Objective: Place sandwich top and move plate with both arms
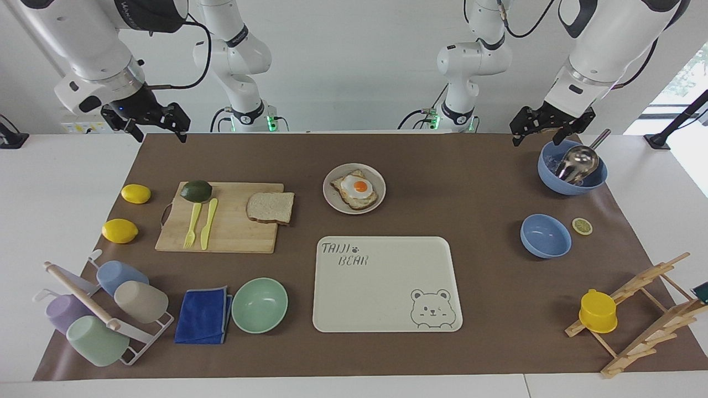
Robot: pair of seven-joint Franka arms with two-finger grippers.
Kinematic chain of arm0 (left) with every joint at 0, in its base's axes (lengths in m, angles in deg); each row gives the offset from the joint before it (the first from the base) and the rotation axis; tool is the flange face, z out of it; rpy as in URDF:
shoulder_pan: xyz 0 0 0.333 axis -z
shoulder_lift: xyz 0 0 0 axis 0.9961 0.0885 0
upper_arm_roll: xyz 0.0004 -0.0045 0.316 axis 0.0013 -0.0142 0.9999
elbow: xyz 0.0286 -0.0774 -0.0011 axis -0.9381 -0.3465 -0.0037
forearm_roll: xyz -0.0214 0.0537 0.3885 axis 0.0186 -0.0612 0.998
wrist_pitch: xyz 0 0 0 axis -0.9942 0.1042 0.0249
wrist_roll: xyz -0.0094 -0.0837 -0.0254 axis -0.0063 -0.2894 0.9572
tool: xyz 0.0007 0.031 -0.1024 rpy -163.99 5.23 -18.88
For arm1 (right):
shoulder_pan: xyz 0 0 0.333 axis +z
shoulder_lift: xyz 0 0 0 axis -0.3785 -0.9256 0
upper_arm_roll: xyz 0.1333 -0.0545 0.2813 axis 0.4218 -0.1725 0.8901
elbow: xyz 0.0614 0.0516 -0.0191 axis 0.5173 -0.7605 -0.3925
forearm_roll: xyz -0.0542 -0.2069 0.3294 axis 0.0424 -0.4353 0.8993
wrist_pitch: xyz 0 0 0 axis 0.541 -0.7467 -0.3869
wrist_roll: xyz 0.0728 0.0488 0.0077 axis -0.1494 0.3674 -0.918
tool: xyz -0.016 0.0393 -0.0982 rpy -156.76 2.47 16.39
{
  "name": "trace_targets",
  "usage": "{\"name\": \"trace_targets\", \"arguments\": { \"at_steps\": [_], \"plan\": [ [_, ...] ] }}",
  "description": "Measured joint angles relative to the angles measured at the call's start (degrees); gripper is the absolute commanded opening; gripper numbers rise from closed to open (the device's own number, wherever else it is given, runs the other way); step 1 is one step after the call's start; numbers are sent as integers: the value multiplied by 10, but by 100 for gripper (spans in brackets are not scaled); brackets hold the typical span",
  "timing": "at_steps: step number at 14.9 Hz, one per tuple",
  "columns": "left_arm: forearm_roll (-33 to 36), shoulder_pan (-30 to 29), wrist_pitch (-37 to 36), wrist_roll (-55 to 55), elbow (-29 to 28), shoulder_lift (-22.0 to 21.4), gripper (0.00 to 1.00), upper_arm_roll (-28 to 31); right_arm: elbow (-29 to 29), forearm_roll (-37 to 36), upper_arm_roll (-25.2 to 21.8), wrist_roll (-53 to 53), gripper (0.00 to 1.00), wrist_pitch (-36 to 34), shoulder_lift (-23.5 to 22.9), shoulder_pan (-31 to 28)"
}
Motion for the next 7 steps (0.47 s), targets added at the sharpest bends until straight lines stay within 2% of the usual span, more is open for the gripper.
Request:
{"name": "trace_targets", "arguments": {
  "at_steps": [7],
  "plan": [
    [0, 0, 0, 0, 0, 0, 100, 0, 0, 0, 6, 0, 100, 0, 0, 0]
  ]
}}
